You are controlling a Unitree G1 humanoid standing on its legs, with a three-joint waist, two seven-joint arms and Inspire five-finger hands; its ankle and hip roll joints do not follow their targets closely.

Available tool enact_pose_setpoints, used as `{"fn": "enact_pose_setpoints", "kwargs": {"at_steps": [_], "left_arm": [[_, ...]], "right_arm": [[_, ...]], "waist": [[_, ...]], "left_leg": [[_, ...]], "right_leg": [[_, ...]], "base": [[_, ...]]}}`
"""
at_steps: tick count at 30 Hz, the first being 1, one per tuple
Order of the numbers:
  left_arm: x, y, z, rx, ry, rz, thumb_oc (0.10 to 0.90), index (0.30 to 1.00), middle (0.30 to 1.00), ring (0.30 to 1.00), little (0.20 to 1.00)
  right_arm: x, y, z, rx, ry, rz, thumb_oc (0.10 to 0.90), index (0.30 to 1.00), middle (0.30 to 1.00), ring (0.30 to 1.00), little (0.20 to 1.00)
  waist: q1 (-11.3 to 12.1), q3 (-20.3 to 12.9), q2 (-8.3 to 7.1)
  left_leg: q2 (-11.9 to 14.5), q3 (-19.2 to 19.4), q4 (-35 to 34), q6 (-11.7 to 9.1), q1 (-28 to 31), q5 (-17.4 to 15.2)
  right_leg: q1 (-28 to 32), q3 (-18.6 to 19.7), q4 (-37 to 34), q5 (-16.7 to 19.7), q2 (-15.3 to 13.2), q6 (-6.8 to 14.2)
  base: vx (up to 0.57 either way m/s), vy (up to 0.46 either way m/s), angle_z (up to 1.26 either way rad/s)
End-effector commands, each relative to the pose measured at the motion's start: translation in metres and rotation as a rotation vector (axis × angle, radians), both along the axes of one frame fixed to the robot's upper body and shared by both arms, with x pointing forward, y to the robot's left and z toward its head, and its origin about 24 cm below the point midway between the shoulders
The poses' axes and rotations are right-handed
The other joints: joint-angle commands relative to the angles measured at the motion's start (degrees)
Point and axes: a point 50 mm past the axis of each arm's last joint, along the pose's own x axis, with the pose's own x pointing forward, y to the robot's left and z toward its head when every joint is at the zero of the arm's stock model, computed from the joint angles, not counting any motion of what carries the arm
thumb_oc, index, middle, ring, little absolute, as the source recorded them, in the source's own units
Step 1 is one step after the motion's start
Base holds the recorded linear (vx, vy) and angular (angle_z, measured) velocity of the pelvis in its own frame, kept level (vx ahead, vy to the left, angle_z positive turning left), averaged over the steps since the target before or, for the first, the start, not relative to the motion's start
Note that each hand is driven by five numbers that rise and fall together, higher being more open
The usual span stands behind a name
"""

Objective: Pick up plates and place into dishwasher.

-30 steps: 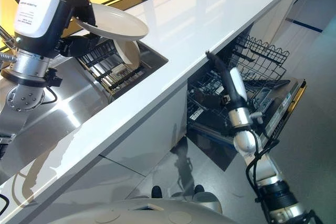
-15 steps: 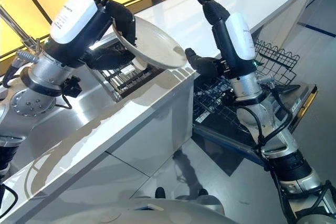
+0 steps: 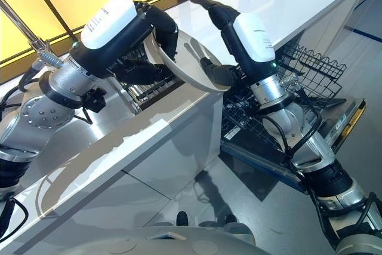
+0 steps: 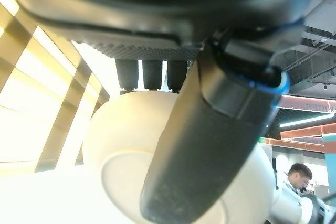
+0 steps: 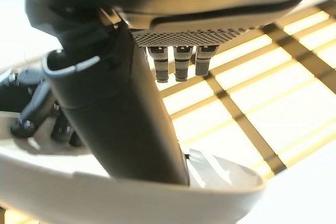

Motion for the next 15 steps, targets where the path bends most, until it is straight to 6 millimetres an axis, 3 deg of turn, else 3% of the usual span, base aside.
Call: {"fn": "enact_pose_setpoints", "kwargs": {"at_steps": [1, 10, 15], "left_arm": [[-0.001, -0.001, 0.044, -0.078, -0.234, 0.023, 0.100, 0.300, 0.300, 0.300, 0.200], [0.006, 0.013, 0.028, -0.025, -0.206, 0.125, 0.100, 0.300, 0.300, 0.300, 0.200], [0.009, 0.020, 0.019, -0.002, -0.190, 0.172, 0.100, 0.300, 0.300, 0.300, 0.200]], "right_arm": [[-0.017, 0.001, 0.047, 0.183, -0.313, 0.036, 0.800, 0.900, 0.900, 0.900, 0.900], [-0.021, -0.018, 0.046, 0.314, -0.437, -0.099, 0.800, 0.900, 0.900, 0.900, 0.900], [-0.015, -0.033, 0.041, 0.366, -0.416, -0.175, 0.800, 0.900, 0.900, 0.900, 0.900]], "waist": [[0.2, -5.4, -1.71], [0.0, -5.7, -1.07], [-0.1, -5.7, -1.00]], "left_leg": [[-2.9, 1.0, 0.3, 0.8, 1.4, -8.5], [-2.9, 1.6, 0.5, 0.8, 1.2, -8.6], [-3.0, 1.9, 0.5, 1.0, 1.2, -8.6]], "right_leg": [[-1.8, 0.0, 1.3, -2.8, 1.6, 3.1], [-2.1, 0.6, 0.6, -2.2, 1.6, 3.4], [-2.3, 0.6, 0.6, -2.0, 1.6, 3.5]], "base": [[0.00, 0.000, 0.00], [0.00, 0.000, 0.00], [0.01, 0.012, -0.04]]}}
